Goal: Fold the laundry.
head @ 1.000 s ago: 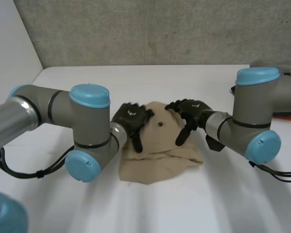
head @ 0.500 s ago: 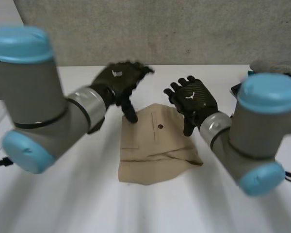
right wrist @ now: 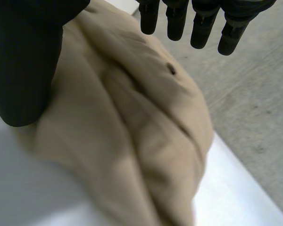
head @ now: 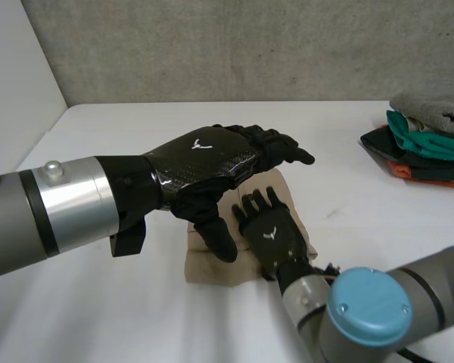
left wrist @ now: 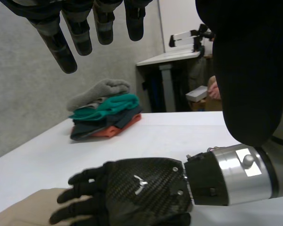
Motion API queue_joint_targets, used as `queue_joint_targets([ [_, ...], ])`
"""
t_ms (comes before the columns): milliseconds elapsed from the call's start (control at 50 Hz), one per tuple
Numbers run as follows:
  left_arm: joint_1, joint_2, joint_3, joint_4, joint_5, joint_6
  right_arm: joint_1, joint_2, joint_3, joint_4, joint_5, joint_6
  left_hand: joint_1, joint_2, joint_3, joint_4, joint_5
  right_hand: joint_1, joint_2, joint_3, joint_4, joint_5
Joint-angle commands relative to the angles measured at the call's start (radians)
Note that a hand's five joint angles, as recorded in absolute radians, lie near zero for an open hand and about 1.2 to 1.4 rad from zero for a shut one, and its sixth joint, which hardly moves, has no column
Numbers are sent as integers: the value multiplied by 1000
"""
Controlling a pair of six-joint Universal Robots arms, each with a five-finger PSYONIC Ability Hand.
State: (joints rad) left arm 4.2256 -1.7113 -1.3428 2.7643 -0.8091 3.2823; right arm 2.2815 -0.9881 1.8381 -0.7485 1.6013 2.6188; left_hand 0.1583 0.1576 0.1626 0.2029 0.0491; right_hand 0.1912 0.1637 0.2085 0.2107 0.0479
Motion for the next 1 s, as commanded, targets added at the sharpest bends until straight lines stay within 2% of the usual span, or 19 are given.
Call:
queue_joint_targets([
  [20,-3,2,-39,98,-74,-56,-14,136,-176,15,17,-28,16,17,12,-28,-49,-17,11,-34,-36,-48],
  [100,0,1,-47,116,-76,-95,-16,166,-232,64,17,-17,16,17,12,-28,-49,-9,19,-26,-28,-40],
  [240,10,4,-42,130,-81,-122,-28,172,-295,37,8,24,16,17,12,-28,-49,294,322,277,275,263],
  [360,19,13,-36,146,-96,-122,-33,180,-352,31,8,33,16,17,12,-28,-49,166,193,148,146,134],
  [500,20,21,-39,164,-125,-138,-45,235,-434,86,-14,30,16,17,12,-28,-49,183,210,166,163,152],
  [540,19,21,-41,169,-128,-139,-48,253,-460,93,-20,29,16,17,12,-28,-49,285,313,268,266,254],
  [580,19,21,-41,170,-128,-139,-54,269,-497,107,-24,27,16,17,12,-28,-49,625,652,607,605,593],
  [620,22,21,-39,169,-127,-139,-59,269,-516,118,-24,32,16,17,12,-28,-49,1137,1165,1120,1118,1106],
  [640,22,22,-39,169,-128,-139,-65,257,-531,121,-23,33,16,17,12,-28,-49,1204,1232,1187,1185,1173],
  [860,42,58,16,173,-140,-151,-148,83,-645,41,-70,131,16,17,12,-28,-49,1205,1233,1188,1186,1174],
  [1000,42,87,62,181,-163,-213,-344,-7,-766,73,-107,216,16,17,12,-28,-49,1205,1233,1188,1186,1174],
])
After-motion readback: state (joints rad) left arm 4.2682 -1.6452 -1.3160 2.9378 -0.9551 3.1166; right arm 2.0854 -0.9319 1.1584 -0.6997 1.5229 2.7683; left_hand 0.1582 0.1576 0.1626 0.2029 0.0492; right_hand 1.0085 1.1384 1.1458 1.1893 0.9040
